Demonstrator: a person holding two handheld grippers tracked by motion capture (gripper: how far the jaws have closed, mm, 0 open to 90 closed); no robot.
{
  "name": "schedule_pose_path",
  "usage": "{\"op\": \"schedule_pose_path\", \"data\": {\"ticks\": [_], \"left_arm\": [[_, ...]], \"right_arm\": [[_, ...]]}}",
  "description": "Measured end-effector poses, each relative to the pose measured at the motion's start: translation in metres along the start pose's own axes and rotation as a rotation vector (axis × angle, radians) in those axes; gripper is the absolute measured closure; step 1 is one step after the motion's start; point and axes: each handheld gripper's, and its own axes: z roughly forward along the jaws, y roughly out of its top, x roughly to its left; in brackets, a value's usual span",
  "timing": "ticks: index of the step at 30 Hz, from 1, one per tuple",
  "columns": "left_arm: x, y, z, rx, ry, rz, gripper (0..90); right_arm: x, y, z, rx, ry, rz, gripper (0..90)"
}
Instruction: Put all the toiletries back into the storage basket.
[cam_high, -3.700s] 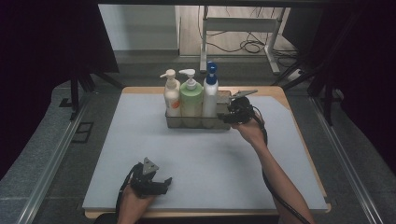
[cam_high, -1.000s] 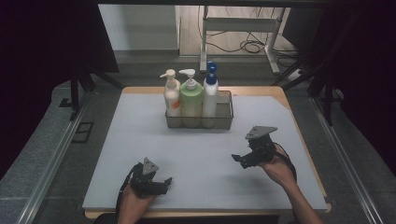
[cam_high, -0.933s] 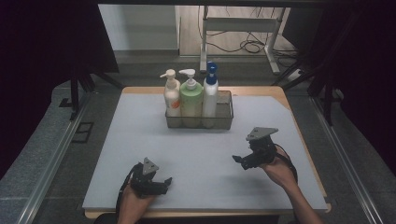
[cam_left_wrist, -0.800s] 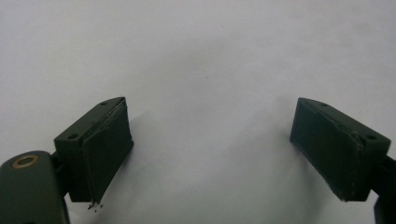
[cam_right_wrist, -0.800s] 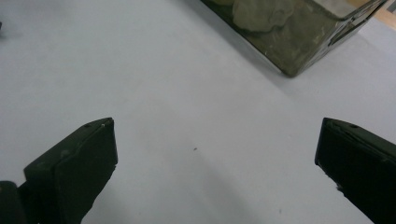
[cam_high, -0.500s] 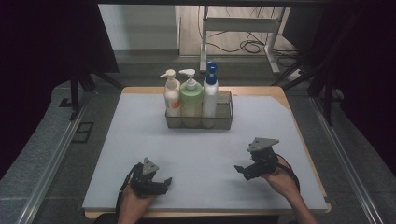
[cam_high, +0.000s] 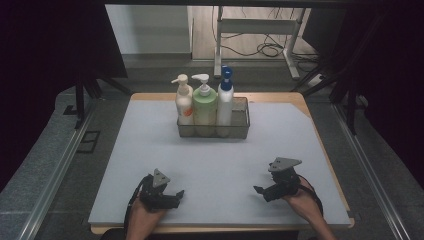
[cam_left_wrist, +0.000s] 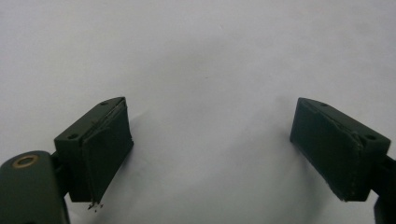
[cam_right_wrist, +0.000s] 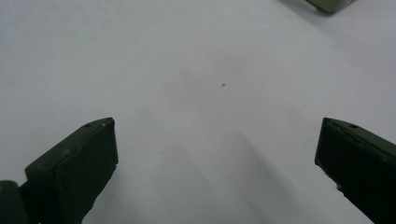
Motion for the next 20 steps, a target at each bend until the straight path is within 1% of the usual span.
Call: {"op": "schedule_pose_path", "data": {"ticks": [5, 11, 12, 20], "left_arm": [[0.000, 0.000, 0.000, 0.000, 0.000, 0.000, 11.9], [0.000, 0.000, 0.000, 0.000, 0.000, 0.000, 11.9], [0.000, 0.000, 0.000, 0.000, 0.000, 0.001, 11.9], [0.000, 0.000, 0.000, 0.001, 0.000, 0.001, 11.9]], "right_arm": [[0.001, -0.012, 0.003, 0.006, -0.002, 0.023, 0.0], [0.002, -0.024, 0.011, 0.014, 0.027, 0.072, 0.0], [0.002, -0.025, 0.012, 0.018, 0.026, 0.078, 0.0], [0.003, -0.026, 0.012, 0.012, 0.022, 0.074, 0.0]]}}
